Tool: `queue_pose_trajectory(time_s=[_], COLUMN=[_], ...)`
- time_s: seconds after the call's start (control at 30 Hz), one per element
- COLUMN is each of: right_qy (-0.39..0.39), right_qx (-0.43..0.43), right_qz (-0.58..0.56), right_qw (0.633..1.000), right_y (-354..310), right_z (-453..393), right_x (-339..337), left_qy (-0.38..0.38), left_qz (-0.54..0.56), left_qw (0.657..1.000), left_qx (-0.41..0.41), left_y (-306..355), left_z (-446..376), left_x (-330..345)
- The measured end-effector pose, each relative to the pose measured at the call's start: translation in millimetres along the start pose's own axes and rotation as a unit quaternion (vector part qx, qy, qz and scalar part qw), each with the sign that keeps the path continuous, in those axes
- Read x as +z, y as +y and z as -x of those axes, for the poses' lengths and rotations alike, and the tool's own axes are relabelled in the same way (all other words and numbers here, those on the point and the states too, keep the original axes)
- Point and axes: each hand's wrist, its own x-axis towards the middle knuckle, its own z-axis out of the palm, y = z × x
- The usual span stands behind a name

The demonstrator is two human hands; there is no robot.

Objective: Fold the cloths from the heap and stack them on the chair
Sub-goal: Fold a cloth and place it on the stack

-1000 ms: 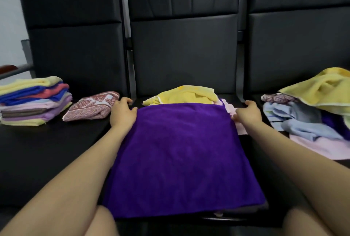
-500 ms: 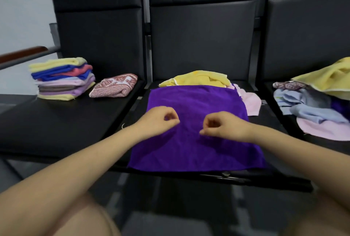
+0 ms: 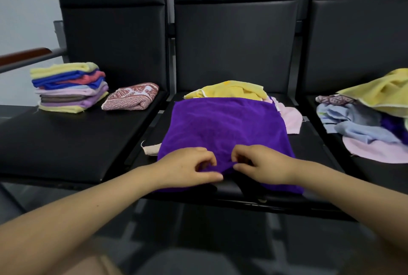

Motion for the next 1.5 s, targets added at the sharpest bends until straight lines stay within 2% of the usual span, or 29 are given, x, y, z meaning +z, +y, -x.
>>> queue_pose_trajectory(time_s=[0.07, 0.13, 0.3, 0.4, 0.5, 0.6, 0.7, 0.83, 1.0, 1.13, 1.23, 1.37, 1.5], right_qy=[0.013, 0.016, 0.054, 0.062, 0.076, 0.106, 0.121, 0.101, 0.081, 0.071, 0.044, 0.017, -0.004], right_qx=[0.039, 0.07, 0.085, 0.079, 0.069, 0.082, 0.139, 0.212, 0.274, 0.28, 0.268, 0.246, 0.257], right_qz=[-0.039, -0.045, -0.036, -0.016, 0.026, 0.048, 0.007, -0.025, -0.127, -0.205, -0.189, -0.038, 0.0], right_qw=[0.998, 0.996, 0.994, 0.995, 0.994, 0.99, 0.983, 0.972, 0.95, 0.935, 0.944, 0.968, 0.966], right_y=[0.6, 0.9, 1.8, 3.1, 13.8, 32.6, 53.1, 80.0, 102.1, 98.8, 87.9, 80.3, 84.7], right_z=[-5.5, -10.6, -21.2, -23.2, -24.7, -26.3, -23.9, -16.1, -7.7, 0.6, 1.6, -5.3, -8.1], right_x=[0.0, 1.4, 9.4, 6.3, -4.8, -21.5, -37.5, -47.8, -47.6, -52.2, -49.6, -42.2, -47.0], left_qy=[0.024, 0.062, 0.145, 0.167, 0.144, 0.073, 0.038, 0.015, 0.092, 0.124, 0.146, 0.161, 0.239], left_qz=[-0.073, -0.1, -0.054, -0.048, -0.101, -0.143, -0.087, -0.023, 0.127, 0.175, 0.193, 0.223, 0.31], left_qw=[0.997, 0.993, 0.988, 0.985, 0.984, 0.987, 0.993, 0.995, 0.982, 0.971, 0.964, 0.951, 0.902], left_qx=[-0.001, 0.001, -0.007, 0.0, 0.004, -0.028, -0.066, -0.091, -0.102, -0.105, -0.111, -0.142, -0.182], left_y=[1.5, -0.8, -14.5, -25.8, -35.2, -43.9, -52.7, -72.3, -97.4, -99.8, -98.6, -94.4, -92.2], left_z=[-1.4, -4.5, -10.2, -12.7, -12.8, -12.0, -10.9, -7.8, -4.9, -5.8, -7.4, -10.4, -15.8], left_x=[4.7, 8.2, 3.7, -0.3, -9.9, -21.5, -30.0, -35.0, -38.6, -37.6, -36.4, -37.3, -36.4])
